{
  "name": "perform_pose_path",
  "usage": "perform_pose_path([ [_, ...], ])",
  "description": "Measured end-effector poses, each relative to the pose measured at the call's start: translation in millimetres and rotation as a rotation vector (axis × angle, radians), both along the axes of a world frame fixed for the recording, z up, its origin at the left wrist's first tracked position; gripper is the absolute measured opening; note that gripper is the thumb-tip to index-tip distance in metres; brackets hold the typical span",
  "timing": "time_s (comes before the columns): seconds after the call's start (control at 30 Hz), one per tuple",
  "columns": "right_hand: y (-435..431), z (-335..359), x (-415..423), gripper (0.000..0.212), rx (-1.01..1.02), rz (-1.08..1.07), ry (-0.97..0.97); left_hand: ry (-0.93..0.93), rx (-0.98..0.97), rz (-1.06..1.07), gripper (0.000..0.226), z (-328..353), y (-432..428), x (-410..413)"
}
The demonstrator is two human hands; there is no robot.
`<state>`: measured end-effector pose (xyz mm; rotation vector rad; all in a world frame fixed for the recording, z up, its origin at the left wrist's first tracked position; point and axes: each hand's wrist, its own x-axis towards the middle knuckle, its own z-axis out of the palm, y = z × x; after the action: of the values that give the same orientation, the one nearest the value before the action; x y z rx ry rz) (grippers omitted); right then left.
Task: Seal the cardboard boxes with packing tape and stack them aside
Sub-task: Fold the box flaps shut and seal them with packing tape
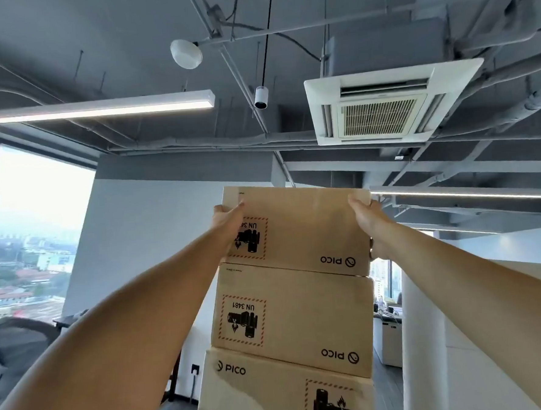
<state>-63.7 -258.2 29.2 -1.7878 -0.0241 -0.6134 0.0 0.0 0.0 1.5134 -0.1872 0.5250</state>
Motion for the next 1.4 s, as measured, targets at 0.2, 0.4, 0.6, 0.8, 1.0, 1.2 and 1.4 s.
perform_pose_path([
  [0.2, 9.0, -14.5, -28.1, 0.072, 0.077, 0.042, -0.284, -0.162, -0.154, 0.093, 0.055, -6.2, 8.4, -39.2],
  [0.4, 20.7, -34.9, -76.1, 0.050, 0.294, 0.036, -0.446, -0.269, -0.242, 0.196, 0.050, -16.3, 16.7, -100.4],
  [0.6, 26.6, -85.5, -138.3, 0.027, 0.381, -0.019, -0.590, -0.238, -0.342, 0.167, 0.050, -55.5, 15.0, -163.1],
  [0.8, 16.8, -156.7, -197.9, 0.017, 0.358, -0.056, -0.717, -0.243, -0.264, 0.103, 0.042, -121.2, 17.2, -223.5],
  [1.0, -5.5, -230.2, -239.3, 0.027, 0.348, 0.001, -0.800, -0.293, -0.179, 0.116, 0.024, -187.2, -3.8, -273.0],
  [1.2, -41.3, -306.3, -271.5, 0.039, 0.273, 0.019, -0.758, -0.278, -0.169, 0.128, 0.031, -265.3, -46.6, -310.2],
  [1.4, -89.5, -377.5, -313.4, 0.039, 0.222, -0.013, -0.615, -0.156, -0.143, 0.128, 0.030, -348.0, -84.8, -349.0],
])
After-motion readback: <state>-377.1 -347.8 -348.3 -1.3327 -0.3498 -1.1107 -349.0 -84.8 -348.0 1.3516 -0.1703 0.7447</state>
